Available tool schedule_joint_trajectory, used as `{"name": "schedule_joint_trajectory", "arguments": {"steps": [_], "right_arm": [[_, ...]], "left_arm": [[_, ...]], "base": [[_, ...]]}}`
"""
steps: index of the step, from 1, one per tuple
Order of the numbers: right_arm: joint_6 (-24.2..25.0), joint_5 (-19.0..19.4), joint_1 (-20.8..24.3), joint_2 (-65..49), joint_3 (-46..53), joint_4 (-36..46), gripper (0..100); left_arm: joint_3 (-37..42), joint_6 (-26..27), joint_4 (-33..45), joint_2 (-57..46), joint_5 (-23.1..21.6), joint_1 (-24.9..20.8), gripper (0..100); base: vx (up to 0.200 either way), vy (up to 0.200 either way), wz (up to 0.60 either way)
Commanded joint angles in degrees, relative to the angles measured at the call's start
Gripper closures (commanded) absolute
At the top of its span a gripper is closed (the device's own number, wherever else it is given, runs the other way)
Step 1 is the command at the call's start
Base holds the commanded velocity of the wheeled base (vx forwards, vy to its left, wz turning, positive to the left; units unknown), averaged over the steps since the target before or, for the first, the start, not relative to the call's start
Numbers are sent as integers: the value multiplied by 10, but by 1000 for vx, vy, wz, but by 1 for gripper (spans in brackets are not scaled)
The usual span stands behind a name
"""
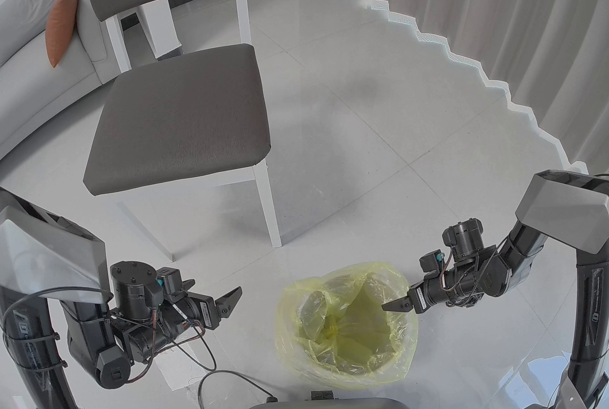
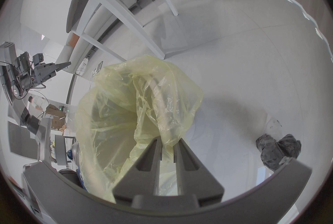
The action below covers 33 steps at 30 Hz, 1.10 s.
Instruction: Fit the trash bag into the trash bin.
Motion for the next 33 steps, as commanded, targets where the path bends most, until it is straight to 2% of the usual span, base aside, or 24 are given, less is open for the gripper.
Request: {"name": "schedule_joint_trajectory", "arguments": {"steps": [1,12,19,20,33], "right_arm": [[0,0,-3,-1,0,1,0],[-3,0,-36,1,4,1,0],[-9,0,-41,1,4,0,0],[-10,0,-41,1,4,0,100],[-10,2,-38,2,-1,1,100]], "left_arm": [[0,0,-10,-2,0,1,0],[0,0,-10,-2,0,1,0],[-1,1,-10,-1,0,1,0],[-1,1,-10,-2,0,1,0],[-3,1,-10,0,0,2,0]], "base": [[0,0,0],[0,0,0],[0,0,0],[0,0,0],[0,0,0]]}}
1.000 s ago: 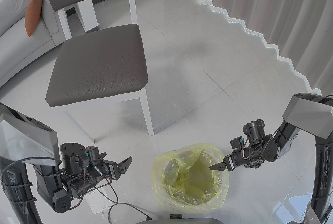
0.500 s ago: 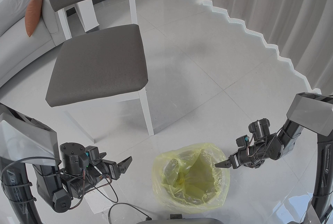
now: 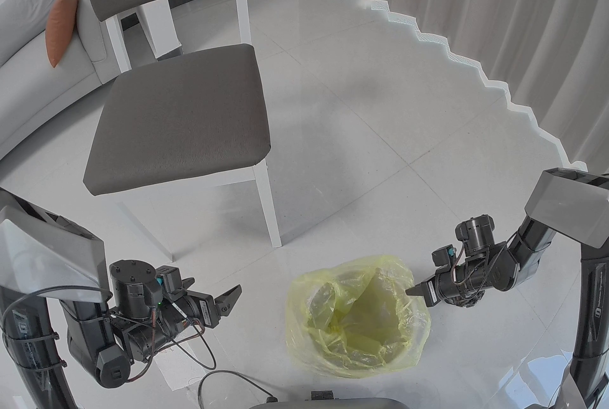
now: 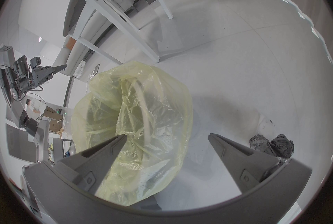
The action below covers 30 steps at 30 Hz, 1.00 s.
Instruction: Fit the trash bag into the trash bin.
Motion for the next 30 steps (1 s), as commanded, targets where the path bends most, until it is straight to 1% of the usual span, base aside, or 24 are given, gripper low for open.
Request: {"name": "schedule_joint_trajectory", "arguments": {"steps": [1,7,10,11,28,29,30], "right_arm": [[1,-2,2,2,-2,1,100],[-1,-2,2,-1,-1,-1,100],[-12,-2,2,-3,2,-1,100],[-12,-2,3,-3,2,-1,0],[-12,-2,3,-10,0,0,0],[-12,-2,3,-10,0,0,100],[-12,-2,3,-10,0,1,100]], "left_arm": [[0,0,-10,1,0,0,0],[0,0,-10,0,0,0,0],[0,0,-10,0,0,0,0],[0,0,-10,0,0,0,0],[2,0,-10,-14,2,5,0],[1,0,-10,-14,2,5,0],[1,0,-10,-14,2,5,0]], "base": [[0,0,0],[0,0,0],[0,0,0],[0,0,0],[0,0,0],[0,0,0],[0,0,0]]}}
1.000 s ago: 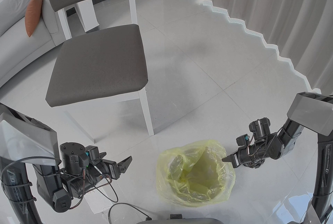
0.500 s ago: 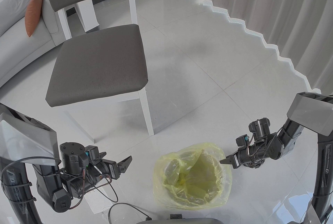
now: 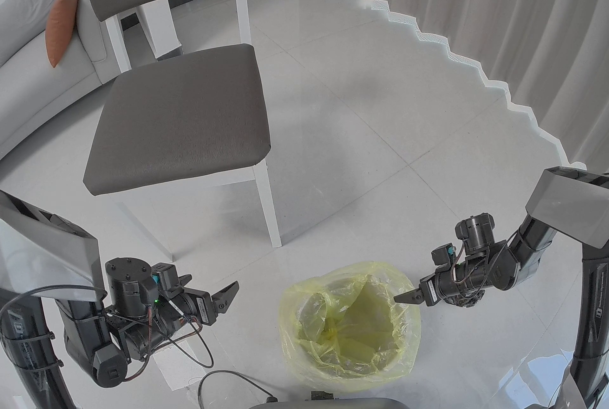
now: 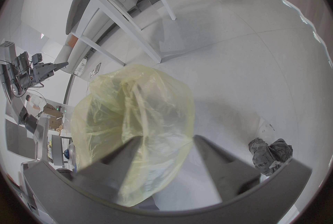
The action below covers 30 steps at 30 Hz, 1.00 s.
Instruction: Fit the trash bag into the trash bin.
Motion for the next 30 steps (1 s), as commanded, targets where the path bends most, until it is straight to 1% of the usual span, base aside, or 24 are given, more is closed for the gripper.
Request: {"name": "schedule_joint_trajectory", "arguments": {"steps": [1,17,22,25,26,27,28,30], "right_arm": [[1,1,0,-2,-1,0,100],[5,1,-1,2,-3,1,100],[3,1,-1,30,-25,9,100],[-1,1,4,44,-46,36,100],[-2,1,8,48,-58,57,100],[-2,1,8,48,-58,57,100],[-3,1,12,56,-80,84,100],[-7,0,15,65,-104,107,100]], "left_arm": [[-1,1,-10,-2,0,0,0],[-1,1,-10,-2,0,0,0],[0,1,-10,0,0,-1,0],[0,1,-10,0,0,0,0],[-1,1,-10,1,0,0,0],[-1,1,-10,1,0,0,0],[-1,1,-10,1,0,0,0],[-2,0,-10,4,0,1,0]], "base": [[0,0,0],[0,0,0],[0,0,0],[0,0,0],[0,0,0],[0,0,0],[0,0,0],[0,0,0]]}}
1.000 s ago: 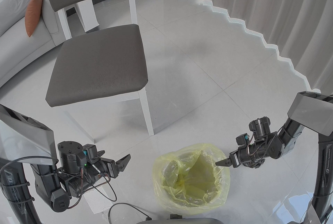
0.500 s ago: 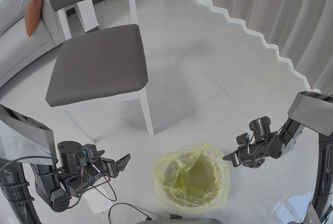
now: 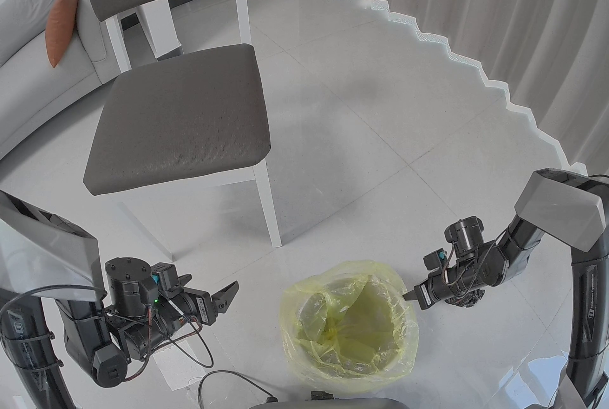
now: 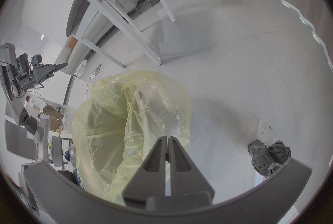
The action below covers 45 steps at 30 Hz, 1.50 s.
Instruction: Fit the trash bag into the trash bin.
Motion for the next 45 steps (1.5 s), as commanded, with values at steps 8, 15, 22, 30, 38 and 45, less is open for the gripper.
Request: {"name": "schedule_joint_trajectory", "arguments": {"steps": [8,15,22,30,38,45], "right_arm": [[-28,-1,18,56,-156,178,100],[-75,-5,18,72,-226,278,100],[-79,-1,-8,27,-194,271,100],[-110,-1,-62,-31,-153,270,100],[-181,-9,-153,-31,-152,270,0],[-199,-78,-195,24,-170,244,0]], "left_arm": [[-3,-1,-10,7,0,5,0],[-3,-2,-10,6,0,5,0],[-3,-3,-10,6,0,5,0],[-5,-4,-10,5,-1,3,0],[-5,-5,-10,-9,-1,-2,0],[-1,-5,-10,-11,0,-4,0]], "base": [[0,0,0],[0,0,0],[0,0,0],[0,0,0],[0,0,0],[0,0,0]]}}
